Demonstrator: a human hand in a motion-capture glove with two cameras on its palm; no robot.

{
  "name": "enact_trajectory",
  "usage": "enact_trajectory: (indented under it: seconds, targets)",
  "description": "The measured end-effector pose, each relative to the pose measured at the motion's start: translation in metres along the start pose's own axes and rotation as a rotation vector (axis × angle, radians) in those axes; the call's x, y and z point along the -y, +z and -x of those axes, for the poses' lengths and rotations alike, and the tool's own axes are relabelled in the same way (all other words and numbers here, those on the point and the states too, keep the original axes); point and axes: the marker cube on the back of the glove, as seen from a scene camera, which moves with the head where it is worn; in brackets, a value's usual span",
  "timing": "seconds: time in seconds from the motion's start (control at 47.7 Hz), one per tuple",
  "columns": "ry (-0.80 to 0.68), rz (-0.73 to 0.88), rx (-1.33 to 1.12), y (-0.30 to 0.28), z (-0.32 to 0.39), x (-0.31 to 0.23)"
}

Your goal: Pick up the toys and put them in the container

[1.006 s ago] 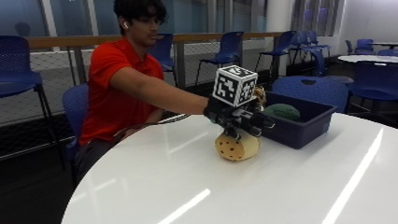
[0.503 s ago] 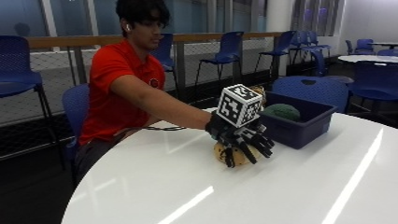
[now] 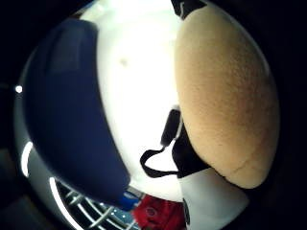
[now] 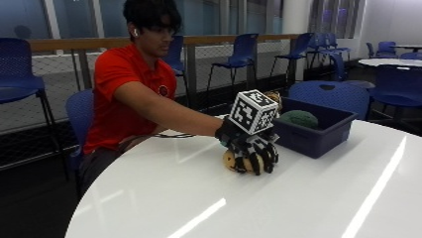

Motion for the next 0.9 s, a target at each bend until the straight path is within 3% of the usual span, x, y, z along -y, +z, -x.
enact_trajectory:
  seconds: [0.335, 0.524, 0.901]
  targets:
    - [-0.018, -0.238, -0.088, -0.001, 0.014, -0.005]
    - [-0.019, -0.183, -0.151, -0.014, 0.019, -0.003]
    - [-0.058, -0.320, -0.062, -0.151, 0.036, -0.046]
